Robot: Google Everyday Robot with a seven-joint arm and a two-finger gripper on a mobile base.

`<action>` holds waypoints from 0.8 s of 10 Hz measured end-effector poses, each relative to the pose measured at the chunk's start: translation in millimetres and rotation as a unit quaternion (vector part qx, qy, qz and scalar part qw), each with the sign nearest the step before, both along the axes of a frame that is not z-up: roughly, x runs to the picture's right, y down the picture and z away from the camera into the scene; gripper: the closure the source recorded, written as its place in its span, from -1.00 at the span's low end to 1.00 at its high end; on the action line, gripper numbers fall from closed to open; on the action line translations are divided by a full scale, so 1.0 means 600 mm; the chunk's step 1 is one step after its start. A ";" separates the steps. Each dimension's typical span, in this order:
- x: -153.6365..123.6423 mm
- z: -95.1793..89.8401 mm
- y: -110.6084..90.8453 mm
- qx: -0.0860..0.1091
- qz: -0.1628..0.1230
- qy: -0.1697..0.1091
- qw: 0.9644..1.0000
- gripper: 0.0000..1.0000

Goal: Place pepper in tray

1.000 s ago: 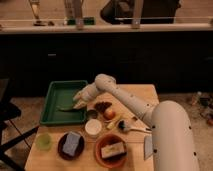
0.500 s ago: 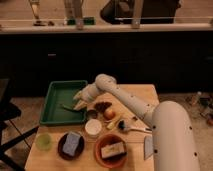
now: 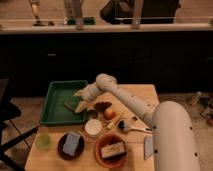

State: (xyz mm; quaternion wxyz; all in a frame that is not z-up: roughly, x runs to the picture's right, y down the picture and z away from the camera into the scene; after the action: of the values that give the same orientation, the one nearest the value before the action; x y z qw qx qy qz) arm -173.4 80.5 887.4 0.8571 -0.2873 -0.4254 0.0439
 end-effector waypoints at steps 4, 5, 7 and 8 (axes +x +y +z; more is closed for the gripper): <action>0.003 -0.003 0.000 0.000 -0.001 0.002 1.000 -0.60; 0.003 -0.004 0.001 -0.001 -0.002 0.002 1.000 -0.60; 0.004 -0.006 0.001 -0.002 -0.003 0.003 1.000 -0.60; 0.004 -0.007 0.002 -0.002 -0.003 0.003 1.000 -0.60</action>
State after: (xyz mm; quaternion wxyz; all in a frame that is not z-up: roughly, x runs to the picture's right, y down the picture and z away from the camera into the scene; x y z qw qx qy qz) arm -171.0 81.6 883.2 0.8581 -0.2904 -0.4214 0.0428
